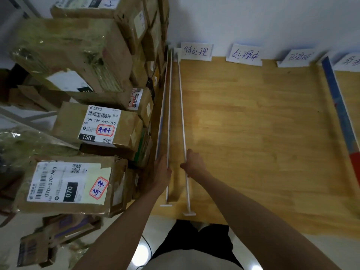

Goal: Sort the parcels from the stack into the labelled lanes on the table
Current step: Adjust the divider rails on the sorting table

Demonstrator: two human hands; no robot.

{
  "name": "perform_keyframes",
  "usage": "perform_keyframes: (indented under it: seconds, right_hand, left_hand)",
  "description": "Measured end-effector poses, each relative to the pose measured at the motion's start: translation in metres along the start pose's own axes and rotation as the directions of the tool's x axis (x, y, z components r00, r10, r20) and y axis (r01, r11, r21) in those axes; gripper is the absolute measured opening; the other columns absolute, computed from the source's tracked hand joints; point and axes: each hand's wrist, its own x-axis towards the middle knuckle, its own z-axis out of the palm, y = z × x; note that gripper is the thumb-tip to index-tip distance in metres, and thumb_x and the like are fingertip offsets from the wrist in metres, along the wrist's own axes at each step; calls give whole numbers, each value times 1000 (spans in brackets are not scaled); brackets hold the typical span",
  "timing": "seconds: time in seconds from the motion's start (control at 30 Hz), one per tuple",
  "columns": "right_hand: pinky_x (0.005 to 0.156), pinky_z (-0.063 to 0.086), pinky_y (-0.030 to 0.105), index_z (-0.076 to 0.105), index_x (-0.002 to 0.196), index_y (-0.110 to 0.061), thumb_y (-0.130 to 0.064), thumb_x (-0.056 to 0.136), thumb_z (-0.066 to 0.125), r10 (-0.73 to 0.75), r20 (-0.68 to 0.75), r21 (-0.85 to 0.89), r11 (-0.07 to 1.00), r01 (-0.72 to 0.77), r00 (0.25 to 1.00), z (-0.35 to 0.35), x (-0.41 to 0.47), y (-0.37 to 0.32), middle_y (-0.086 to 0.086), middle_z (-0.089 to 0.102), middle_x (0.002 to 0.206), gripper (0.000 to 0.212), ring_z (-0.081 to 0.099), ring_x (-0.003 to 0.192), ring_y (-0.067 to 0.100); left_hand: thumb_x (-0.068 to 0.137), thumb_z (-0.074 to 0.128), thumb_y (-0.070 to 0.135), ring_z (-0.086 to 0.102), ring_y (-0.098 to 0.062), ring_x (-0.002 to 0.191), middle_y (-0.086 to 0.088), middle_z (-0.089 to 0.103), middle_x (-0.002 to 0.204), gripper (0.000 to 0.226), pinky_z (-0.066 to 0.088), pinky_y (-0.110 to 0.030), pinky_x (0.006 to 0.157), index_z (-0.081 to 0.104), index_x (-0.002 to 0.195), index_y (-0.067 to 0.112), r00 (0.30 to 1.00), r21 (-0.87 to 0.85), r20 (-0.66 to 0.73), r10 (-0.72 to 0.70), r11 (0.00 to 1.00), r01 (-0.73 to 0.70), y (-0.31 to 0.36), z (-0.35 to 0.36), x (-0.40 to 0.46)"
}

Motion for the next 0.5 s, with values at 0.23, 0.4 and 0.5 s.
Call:
perform_keyframes:
  seconds: [0.23, 0.4, 0.5]
  right_hand:
    - [83, 56, 48, 47, 118, -5, -20, 87, 70, -3, -40, -72, 997, 0, 999, -18, -28, 32, 19, 61, 113, 41, 66, 100, 40]
    - [82, 57, 46, 47, 114, -5, -18, 86, 68, 15, -82, -96, 995, -23, 997, -35, -49, 72, 22, 65, 109, 37, 68, 98, 40]
    - [82, 57, 47, 47, 113, -6, -19, 86, 69, 33, -120, -92, 995, -44, 992, -50, -62, 105, 21, 64, 110, 37, 68, 96, 40]
  left_hand:
    - [95, 56, 11, 59, -30, 112, -10, 58, 127, 46, 52, -39, 92, 45, 139, 14, 997, 132, 69, -18, 991, 9, 10, -6, -23]
    - [92, 61, 14, 67, -25, 90, -7, 67, 104, 38, 58, -36, 73, 51, 128, 17, 1000, 268, 20, 19, 963, -23, 24, -3, -41]
    - [92, 62, 13, 67, -28, 93, -10, 67, 104, 39, 57, -37, 74, 52, 130, 14, 1000, 278, 6, 22, 960, -23, 40, 4, -52]
